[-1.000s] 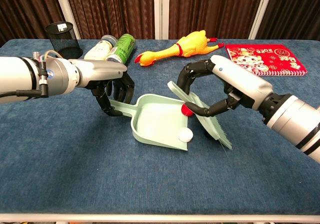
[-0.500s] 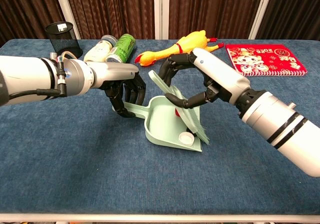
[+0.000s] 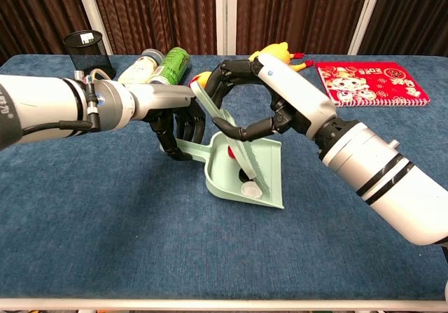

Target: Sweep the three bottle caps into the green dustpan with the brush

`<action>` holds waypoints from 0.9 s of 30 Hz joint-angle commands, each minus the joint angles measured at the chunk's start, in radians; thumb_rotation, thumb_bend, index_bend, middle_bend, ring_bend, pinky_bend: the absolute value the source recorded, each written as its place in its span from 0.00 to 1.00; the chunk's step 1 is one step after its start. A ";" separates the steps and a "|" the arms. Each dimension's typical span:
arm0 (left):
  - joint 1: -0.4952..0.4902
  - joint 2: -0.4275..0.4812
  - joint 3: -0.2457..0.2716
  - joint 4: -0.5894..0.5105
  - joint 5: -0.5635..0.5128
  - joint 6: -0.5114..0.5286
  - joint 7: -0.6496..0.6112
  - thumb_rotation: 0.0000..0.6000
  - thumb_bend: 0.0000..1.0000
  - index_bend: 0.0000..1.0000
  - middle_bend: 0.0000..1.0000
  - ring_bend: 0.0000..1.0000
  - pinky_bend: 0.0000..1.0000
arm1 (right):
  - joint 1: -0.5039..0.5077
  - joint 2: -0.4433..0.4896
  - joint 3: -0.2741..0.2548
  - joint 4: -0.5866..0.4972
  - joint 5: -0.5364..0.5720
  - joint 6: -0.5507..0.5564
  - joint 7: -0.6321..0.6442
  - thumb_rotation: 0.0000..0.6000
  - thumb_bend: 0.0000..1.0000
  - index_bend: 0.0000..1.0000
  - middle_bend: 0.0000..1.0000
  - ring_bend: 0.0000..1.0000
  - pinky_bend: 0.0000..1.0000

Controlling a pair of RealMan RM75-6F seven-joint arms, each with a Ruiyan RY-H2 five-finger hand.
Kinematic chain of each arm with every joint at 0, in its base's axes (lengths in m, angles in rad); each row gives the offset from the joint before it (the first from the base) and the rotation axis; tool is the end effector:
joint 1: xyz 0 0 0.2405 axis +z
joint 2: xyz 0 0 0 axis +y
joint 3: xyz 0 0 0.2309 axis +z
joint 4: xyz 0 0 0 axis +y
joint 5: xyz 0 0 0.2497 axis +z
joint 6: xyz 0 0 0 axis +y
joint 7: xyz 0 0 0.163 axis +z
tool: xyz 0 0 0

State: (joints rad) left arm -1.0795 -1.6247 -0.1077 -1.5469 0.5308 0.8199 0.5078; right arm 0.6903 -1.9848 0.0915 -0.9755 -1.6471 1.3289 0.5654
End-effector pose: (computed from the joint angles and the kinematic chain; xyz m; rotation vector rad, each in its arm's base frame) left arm -0.0655 0.3312 -0.1272 -2.0505 -1.2221 -0.6733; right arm -0.0844 -0.3026 -0.1244 1.7580 -1.2880 1.7818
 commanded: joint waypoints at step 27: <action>0.217 0.193 0.026 -0.130 0.328 0.265 -0.153 1.00 0.38 0.25 0.31 0.24 0.31 | -0.009 0.519 -0.110 -0.254 0.114 -0.390 -0.612 1.00 0.50 0.43 0.46 0.06 0.00</action>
State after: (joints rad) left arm -0.8953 -1.4629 -0.0951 -1.6609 0.8186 1.0471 0.3691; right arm 0.6707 -1.4641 -0.0145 -1.2164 -1.5763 0.9971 0.0254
